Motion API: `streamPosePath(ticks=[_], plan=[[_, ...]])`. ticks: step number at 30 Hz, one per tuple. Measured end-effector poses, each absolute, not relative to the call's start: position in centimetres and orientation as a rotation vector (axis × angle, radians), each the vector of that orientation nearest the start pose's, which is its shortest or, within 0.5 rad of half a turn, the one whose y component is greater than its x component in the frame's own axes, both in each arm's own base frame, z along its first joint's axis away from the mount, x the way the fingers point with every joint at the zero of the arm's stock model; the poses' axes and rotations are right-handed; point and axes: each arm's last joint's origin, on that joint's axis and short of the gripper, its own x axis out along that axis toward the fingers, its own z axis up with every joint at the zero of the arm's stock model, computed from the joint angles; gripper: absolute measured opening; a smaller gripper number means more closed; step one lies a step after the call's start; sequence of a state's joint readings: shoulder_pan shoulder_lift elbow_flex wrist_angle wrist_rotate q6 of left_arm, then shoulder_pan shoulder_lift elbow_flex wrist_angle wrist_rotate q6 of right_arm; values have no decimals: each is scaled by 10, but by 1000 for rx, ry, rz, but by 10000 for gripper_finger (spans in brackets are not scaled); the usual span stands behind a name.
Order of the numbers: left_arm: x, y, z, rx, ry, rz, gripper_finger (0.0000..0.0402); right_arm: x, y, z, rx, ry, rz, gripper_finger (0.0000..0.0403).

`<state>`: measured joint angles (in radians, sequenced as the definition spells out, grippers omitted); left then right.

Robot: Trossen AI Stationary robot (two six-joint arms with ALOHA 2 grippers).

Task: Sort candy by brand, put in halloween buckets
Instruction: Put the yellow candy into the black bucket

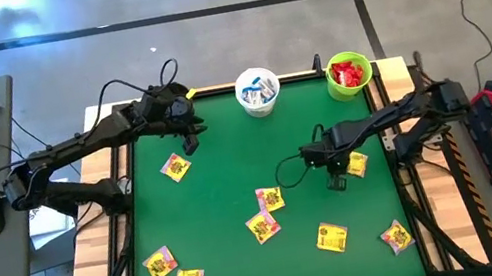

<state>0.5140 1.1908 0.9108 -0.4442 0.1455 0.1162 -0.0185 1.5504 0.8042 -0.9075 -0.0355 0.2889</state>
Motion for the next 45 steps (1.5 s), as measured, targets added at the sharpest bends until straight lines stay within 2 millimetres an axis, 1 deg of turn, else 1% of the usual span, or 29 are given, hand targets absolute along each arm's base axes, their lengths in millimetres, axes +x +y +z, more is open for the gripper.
streamPosePath(ticks=[3, 5, 8, 10, 14, 18, 20, 23, 25, 28, 31, 34, 36, 38, 41, 45], plan=[[216, 117, 275, -126, 708, 311, 117, 235, -4, 168, 268, 1529, -219, 4], [216, 117, 275, -126, 708, 311, 117, 233, -5, 175, 296, 1497, -239, 6], [216, 117, 275, -126, 710, 311, 117, 223, -4, 181, 371, 1496, -272, 8], [216, 117, 274, -127, 712, 311, 117, 213, -4, 181, 427, 1553, -339, 13], [216, 117, 274, -127, 713, 311, 117, 189, -3, 177, 529, 1700, -469, 16], [216, 117, 274, -127, 713, 311, 117, 170, 2, 156, 648, 1802, -497, 3], [216, 117, 274, -127, 713, 311, 117, 161, 4, 146, 682, 1831, -528, 3], [216, 117, 274, -128, 713, 311, 117, 154, 7, 136, 726, 1841, -540, 2], [216, 117, 274, -128, 713, 311, 117, 159, 9, 133, 733, 1787, -505, 1], [216, 117, 274, -128, 713, 311, 117, 170, 11, 135, 722, 1703, -439, 2], [216, 117, 274, -128, 714, 311, 117, 192, 11, 148, 618, 1539, -413, 2], [216, 117, 274, -128, 714, 311, 117, 201, 11, 160, 492, 1496, -404, 3], [216, 117, 274, -128, 714, 312, 117, 212, 10, 171, 439, 1428, -378, 3], [216, 117, 274, -128, 714, 312, 117, 217, 10, 179, 390, 1406, -366, 5], [216, 117, 274, -128, 714, 312, 117, 221, 8, 186, 374, 1391, -359, 26], [216, 117, 274, -131, 714, 313, 117, 219, 8, 183, 415, 1403, -407, 89]])
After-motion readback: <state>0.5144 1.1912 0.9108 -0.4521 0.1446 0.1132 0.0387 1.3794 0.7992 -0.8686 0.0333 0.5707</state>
